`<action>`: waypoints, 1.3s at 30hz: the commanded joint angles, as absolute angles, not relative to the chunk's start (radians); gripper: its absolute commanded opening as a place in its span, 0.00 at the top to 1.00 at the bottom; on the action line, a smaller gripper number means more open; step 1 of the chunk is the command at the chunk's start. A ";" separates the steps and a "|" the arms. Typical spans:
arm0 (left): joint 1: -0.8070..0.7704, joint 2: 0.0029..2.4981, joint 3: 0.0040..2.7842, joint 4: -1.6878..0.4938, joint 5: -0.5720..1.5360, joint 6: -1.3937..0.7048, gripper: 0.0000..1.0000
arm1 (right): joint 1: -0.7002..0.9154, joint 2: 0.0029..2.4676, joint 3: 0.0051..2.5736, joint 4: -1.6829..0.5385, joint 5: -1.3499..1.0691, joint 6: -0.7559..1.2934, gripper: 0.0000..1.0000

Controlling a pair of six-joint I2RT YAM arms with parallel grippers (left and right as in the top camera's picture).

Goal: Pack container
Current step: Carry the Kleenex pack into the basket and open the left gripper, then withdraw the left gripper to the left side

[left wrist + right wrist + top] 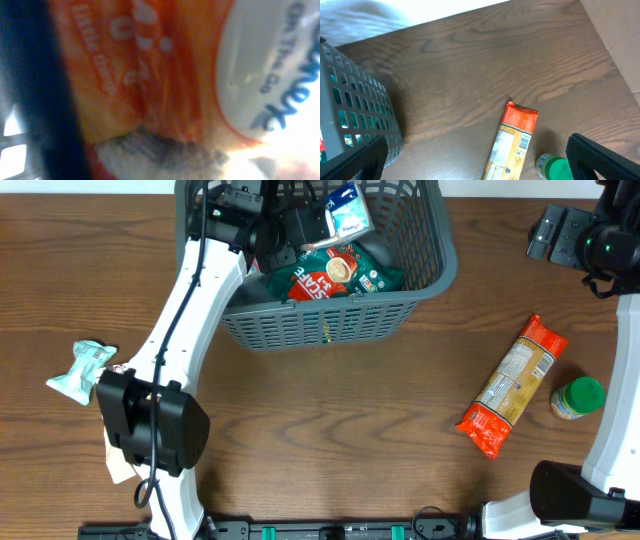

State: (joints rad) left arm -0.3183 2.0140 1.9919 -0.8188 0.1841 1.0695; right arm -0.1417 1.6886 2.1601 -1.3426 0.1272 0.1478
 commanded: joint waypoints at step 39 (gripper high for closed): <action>0.135 1.608 2.009 -1.156 -0.117 0.637 0.01 | -0.144 1.689 2.157 -1.350 0.123 0.118 0.01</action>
State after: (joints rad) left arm 0.0395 1.5936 2.0075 -1.1137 -0.1123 0.6998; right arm -0.1417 1.6886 2.1605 -1.3464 0.1268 0.1284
